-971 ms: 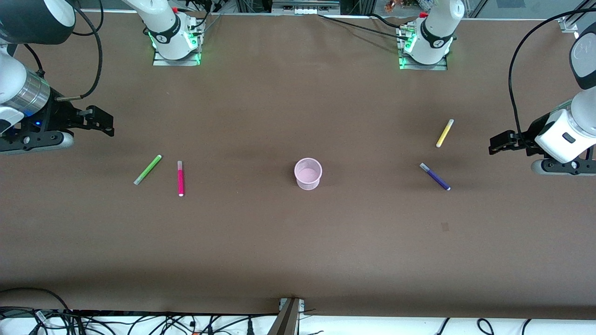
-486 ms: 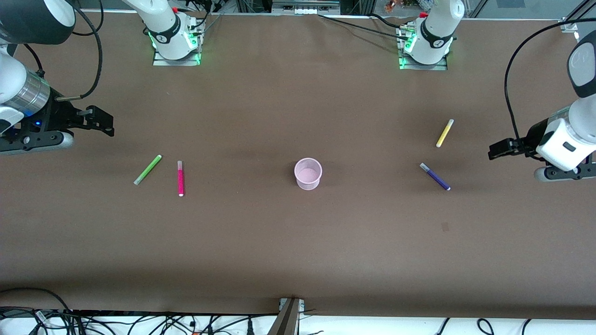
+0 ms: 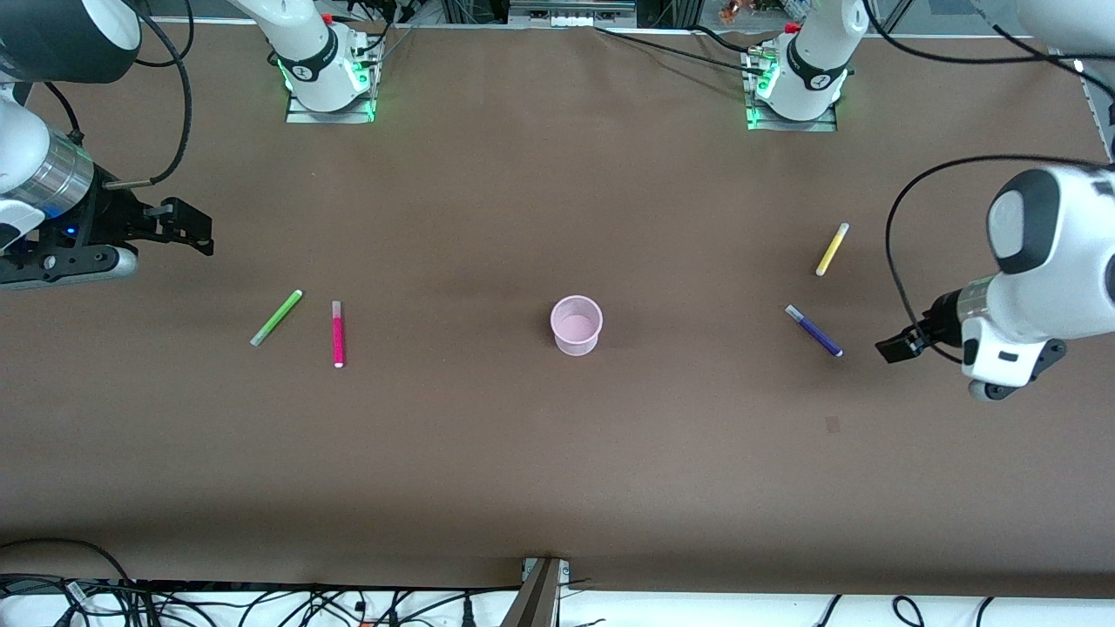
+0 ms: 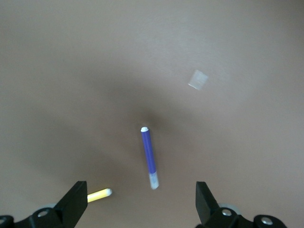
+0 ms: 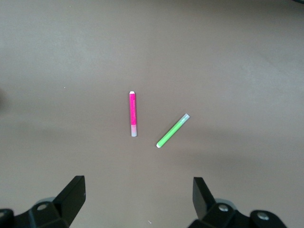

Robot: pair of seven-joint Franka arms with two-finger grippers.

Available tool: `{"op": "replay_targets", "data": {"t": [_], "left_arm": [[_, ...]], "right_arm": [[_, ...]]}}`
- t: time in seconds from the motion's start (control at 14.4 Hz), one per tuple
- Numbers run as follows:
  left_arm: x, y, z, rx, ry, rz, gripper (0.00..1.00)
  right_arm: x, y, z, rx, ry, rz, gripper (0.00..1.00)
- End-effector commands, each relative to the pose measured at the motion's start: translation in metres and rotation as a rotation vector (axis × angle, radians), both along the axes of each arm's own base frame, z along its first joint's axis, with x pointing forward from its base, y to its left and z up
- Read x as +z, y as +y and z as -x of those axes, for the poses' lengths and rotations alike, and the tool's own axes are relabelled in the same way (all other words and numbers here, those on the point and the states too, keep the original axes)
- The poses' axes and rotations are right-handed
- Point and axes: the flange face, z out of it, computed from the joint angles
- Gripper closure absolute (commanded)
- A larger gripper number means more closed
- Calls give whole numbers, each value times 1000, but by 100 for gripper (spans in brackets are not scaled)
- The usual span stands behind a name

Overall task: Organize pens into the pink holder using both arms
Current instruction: 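Reach the left gripper down to the blue marker and grasp it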

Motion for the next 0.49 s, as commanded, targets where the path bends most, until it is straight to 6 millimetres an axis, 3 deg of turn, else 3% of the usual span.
{"op": "replay_targets", "data": {"t": [0.0, 0.21, 0.42], "left_arm": [[-40, 0, 5, 134, -1, -22, 0], [-93, 5, 26, 207, -38, -30, 0], [-114, 7, 39, 280, -32, -39, 0]], "right_arm": [[3, -1, 2, 10, -11, 8, 0], [3, -1, 2, 10, -11, 8, 0], [3, -2, 1, 8, -11, 8, 0]]}}
